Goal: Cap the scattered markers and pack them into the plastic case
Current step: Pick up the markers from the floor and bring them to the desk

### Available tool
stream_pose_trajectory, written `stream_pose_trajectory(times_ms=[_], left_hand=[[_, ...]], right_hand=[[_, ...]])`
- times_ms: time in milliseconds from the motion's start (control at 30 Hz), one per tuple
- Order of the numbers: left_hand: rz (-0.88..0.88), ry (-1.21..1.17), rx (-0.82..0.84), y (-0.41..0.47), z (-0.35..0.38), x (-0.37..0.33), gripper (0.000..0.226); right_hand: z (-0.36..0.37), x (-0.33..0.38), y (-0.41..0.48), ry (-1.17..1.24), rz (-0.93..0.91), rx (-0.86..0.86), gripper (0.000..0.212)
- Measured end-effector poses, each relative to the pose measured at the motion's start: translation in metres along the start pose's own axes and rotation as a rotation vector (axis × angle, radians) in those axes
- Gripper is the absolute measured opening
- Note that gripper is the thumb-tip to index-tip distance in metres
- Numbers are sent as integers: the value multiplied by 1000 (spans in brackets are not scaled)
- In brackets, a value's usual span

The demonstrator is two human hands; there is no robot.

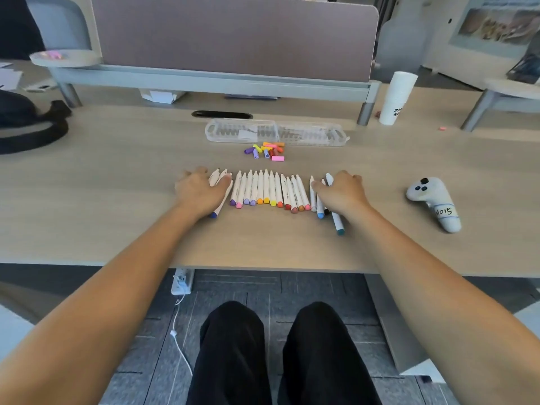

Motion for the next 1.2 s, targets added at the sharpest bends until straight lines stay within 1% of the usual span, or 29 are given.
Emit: stream_pose_trajectory(times_ms=[33,100,200,267,333,400,467,600,667,733,800,867,900,933,967,1033,1100,1200], left_hand=[[36,-7,-11,-4,-1,2,62],[125,8,-29,-8,-4,10,64],[312,168,32,-13,-6,20,90],[399,278,111,-14,-3,21,97],[426,374,196,-12,1,20,107],[416,438,239,-10,4,17,119],[411,448,234,-8,5,15,123],[373,413,173,-6,7,13,126],[362,393,112,-6,7,10,127],[385,426,57,-6,5,7,129],[434,458,60,-5,6,7,131],[475,451,152,-3,10,6,131],[486,447,212,-2,12,4,128],[490,440,251,-3,15,1,122],[484,418,262,-3,16,-1,115],[456,321,231,-3,15,-4,105],[446,229,180,-2,14,-3,102],[448,161,114,3,15,5,98]], right_hand=[[-2,-3,-6,21,-43,-15,56],[-7,-11,-19,89,-132,-78,61],[-9,-24,-37,84,-271,-108,56],[-6,-29,-44,-9,-382,-46,55],[-3,-26,-48,-222,-477,2,56],[-1,-24,-45,-378,-522,-20,59],[-1,-21,-38,-400,-552,-37,55],[-4,-21,-24,-300,-644,-45,33],[-7,-23,-22,-297,-654,-75,32],[-9,-26,-24,-302,-663,-104,45],[-8,-27,-29,-353,-697,-76,69],[-4,-25,-31,-450,-701,49,97],[-4,-22,-30,-501,-691,103,104],[-3,-19,-28,-539,-682,129,105],[-3,-16,-26,-565,-676,121,102],[-2,-10,-21,-623,-678,56,89],[0,-5,-16,-705,-697,-19,80],[0,1,-15,-721,-753,-79,84]])
Point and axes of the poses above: each hand's wrist, its own y-axis towards the middle knuckle, its own z-axis out of the palm, x = y × z, the point moved 4 cm from there along y, towards the middle knuckle, and after that the axes turned 4 degrees about x, right-handed, at the moved point
